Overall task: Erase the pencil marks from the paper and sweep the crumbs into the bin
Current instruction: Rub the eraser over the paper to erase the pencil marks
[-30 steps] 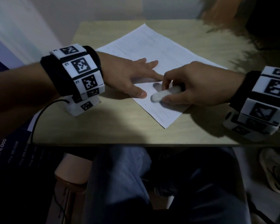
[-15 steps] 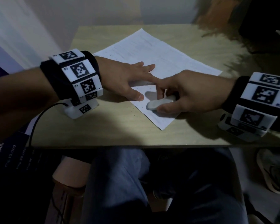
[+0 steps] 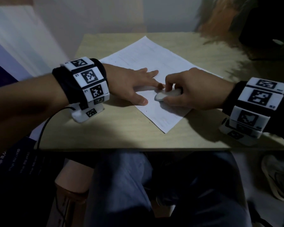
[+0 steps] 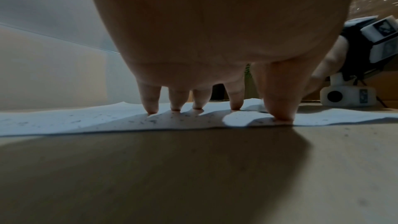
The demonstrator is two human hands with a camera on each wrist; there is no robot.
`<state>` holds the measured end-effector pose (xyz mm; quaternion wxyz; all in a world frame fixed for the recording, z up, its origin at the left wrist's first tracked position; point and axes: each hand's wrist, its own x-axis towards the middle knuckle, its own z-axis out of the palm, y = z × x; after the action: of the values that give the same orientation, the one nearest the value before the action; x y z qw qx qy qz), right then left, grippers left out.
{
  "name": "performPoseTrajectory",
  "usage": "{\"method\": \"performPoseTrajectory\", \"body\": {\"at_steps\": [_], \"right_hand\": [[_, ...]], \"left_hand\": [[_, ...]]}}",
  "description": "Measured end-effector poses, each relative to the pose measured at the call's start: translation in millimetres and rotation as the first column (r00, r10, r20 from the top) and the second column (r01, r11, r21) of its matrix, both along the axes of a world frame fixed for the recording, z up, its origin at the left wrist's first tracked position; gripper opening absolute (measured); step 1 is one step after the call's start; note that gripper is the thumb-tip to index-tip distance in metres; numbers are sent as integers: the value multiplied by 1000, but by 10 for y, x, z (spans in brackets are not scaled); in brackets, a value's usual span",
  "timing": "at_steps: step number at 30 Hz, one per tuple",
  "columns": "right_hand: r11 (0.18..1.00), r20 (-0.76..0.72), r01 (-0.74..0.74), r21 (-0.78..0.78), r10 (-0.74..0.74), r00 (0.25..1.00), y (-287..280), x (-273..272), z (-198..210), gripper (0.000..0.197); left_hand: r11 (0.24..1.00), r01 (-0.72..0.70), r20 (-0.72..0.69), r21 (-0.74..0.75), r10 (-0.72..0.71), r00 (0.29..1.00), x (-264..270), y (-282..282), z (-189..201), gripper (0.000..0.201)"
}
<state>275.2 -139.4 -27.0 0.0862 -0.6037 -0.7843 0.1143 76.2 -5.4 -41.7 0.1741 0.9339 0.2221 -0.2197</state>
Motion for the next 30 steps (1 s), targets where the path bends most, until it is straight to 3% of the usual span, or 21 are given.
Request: {"method": "performPoseTrajectory", "body": {"at_steps": [4,9,13,18,22,26,28,30], "right_hand": [[981,-82,-89,-170,76,994,-39,-11,-6,27],[999,-10,32,-38,-33,999,14,20,8,31],[970,-116,-100,-221,76,990,-77,-14,9,30],[996,-60,-22,-90,17,998,-66,0,32,33],[965,-122,-99,-244,71,990,-121,-34,23,33],[999,-24,29,-37,-30,999,-46,33,-8,34],[996,-48,-55,-76,51,998,-91,-6,-22,31],[962,-108,-168,-215,147,983,-162,-64,-14,29]], "left_hand": [[1000,-10,7,-28,10,1000,-15,-22,42,74],[1000,-24,-3,-3,24,1000,-13,-61,75,73],[1000,-28,-2,-8,28,1000,-14,-72,85,74],[1000,-20,-7,3,20,1000,-8,-47,65,74],[1000,-9,-10,7,9,1000,-8,-46,56,74],[1000,-12,-2,7,12,1000,-6,-39,48,79],[1000,-5,4,2,5,1000,-10,-41,52,79],[1000,-11,-2,5,11,1000,-15,-57,57,75]]}}
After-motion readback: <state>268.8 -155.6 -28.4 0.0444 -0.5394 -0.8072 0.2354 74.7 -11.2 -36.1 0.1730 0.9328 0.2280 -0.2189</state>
